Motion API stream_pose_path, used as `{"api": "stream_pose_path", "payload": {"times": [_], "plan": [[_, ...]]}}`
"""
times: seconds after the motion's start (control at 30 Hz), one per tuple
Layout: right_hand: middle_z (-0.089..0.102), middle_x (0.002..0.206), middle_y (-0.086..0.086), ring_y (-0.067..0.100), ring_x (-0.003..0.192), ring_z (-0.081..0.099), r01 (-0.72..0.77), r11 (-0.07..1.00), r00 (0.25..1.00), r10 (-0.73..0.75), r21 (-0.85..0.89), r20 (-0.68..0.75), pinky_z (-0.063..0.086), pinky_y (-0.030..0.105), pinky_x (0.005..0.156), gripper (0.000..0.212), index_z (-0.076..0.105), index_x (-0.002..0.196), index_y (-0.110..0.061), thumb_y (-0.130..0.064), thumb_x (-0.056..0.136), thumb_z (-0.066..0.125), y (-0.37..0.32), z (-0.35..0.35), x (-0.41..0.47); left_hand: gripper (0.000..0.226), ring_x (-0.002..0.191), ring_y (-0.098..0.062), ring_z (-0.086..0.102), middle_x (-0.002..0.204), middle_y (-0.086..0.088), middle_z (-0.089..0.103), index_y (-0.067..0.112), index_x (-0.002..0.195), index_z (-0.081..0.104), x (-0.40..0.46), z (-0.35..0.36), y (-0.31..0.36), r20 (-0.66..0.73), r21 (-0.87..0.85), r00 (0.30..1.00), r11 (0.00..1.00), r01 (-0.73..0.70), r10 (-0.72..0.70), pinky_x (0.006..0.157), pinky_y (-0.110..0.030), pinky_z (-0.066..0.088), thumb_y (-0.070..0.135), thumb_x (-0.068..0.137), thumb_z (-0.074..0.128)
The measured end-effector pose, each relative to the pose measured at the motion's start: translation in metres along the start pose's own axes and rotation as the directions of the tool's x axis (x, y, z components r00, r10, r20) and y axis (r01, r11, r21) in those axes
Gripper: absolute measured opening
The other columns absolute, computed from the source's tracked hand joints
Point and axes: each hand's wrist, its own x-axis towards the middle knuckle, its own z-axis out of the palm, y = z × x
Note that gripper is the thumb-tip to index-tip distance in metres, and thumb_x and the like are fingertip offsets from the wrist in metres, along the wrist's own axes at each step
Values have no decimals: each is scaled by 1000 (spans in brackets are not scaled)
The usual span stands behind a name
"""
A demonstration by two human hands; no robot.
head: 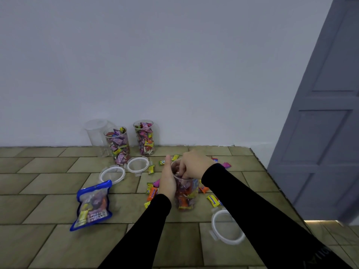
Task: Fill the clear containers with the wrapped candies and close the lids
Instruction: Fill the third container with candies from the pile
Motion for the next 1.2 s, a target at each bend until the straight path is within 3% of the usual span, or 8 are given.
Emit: {"api": "stream_pose_path", "payload": {"times": [0.2,0.33,0.43,0.6,0.7,0.77,1.0,1.2], "plan": [[72,88,-2,7,73,61,19,944,975,56,331,-215,48,21,70,18,78,93,-16,-17,75,77,16,-8,-14,73,91,-24,72,97,-14,74,7,104,70,-1,-6,0,94,95,995,995,18,-27,79,-31,56,62,97,22],[69,84,-5,12,66,60,23,842,872,247,540,-422,48,18,60,10,73,95,-16,-19,88,67,35,-3,-16,82,103,-25,68,105,-11,74,10,104,72,2,-17,6,52,203,999,979,-20,10,93,-38,50,68,94,15],[63,84,-7,2,67,56,-36,819,842,334,573,-424,43,14,58,11,68,100,-16,-18,93,60,54,18,-11,53,98,-18,69,98,-3,75,16,97,72,7,-24,10,7,385,996,919,-84,88,87,-33,52,47,103,30],[65,99,0,10,83,56,-215,827,876,398,520,-271,38,18,68,18,68,107,-15,-24,93,60,83,60,3,10,100,-34,66,98,-8,72,17,94,68,30,-40,1,26,639,995,764,-92,98,85,-44,54,26,91,66],[57,112,2,19,104,57,-256,870,903,370,421,-216,41,24,81,23,66,113,-19,-29,93,60,90,72,12,33,112,-28,59,115,-6,66,23,112,67,49,-51,-8,130,906,986,392,-162,109,94,-44,49,37,82,63],[47,123,7,24,115,49,-303,893,919,366,332,-148,43,32,95,33,59,123,-24,-29,91,61,94,78,20,44,124,-29,45,132,-8,51,22,130,56,53,-52,-8,203,969,974,122,-214,99,103,-42,39,22,87,63],[37,136,6,26,128,35,-308,934,943,325,180,-71,41,36,102,47,50,133,-27,-32,88,62,106,100,44,58,141,-33,21,156,-11,17,25,152,20,71,-56,-7,164,951,986,-263,-166,-31,113,-41,28,36,99,43],[25,149,12,33,136,26,-331,935,934,344,127,-100,34,46,109,69,33,145,-25,-40,86,64,120,98,80,75,142,-37,14,160,-10,7,30,154,10,106,-45,-10,109,961,988,-242,-133,-109,112,-50,22,61,94,41]]}}
